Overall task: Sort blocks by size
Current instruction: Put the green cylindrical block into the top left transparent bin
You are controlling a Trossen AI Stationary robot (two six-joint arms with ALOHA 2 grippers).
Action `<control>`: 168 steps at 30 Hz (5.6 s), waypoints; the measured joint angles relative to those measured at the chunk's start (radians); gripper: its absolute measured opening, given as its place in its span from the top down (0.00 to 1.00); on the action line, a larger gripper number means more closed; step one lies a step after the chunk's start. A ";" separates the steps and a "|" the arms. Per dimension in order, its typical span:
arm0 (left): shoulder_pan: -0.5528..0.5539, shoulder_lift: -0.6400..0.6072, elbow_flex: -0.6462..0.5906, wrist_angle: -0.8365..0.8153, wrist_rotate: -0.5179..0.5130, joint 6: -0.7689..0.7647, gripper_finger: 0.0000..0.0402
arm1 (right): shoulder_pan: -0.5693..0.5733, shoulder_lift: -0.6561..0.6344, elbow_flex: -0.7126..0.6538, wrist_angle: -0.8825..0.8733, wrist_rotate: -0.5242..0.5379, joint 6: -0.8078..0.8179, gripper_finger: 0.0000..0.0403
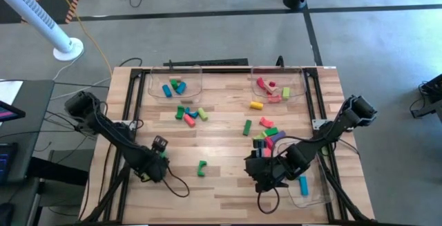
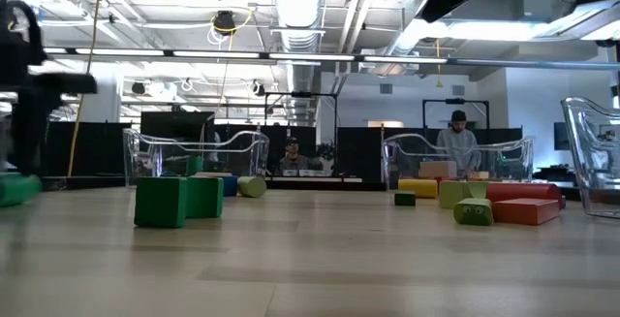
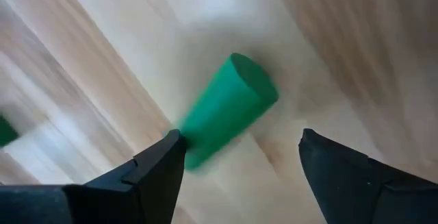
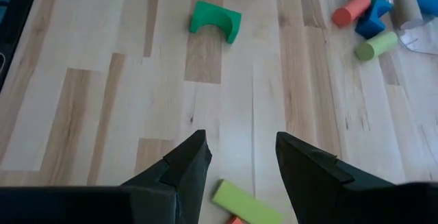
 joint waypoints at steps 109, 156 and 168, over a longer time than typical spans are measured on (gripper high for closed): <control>-0.001 -0.199 -0.119 0.136 0.085 -0.491 0.57 | 0.002 0.000 0.000 0.002 0.000 -0.008 0.50; -0.010 -0.216 -0.201 0.177 0.027 -0.507 0.51 | 0.002 0.000 0.000 0.005 -0.001 -0.009 0.50; -0.010 -0.216 -0.200 0.209 0.013 -0.450 0.71 | 0.000 0.000 0.000 0.005 -0.001 -0.009 0.50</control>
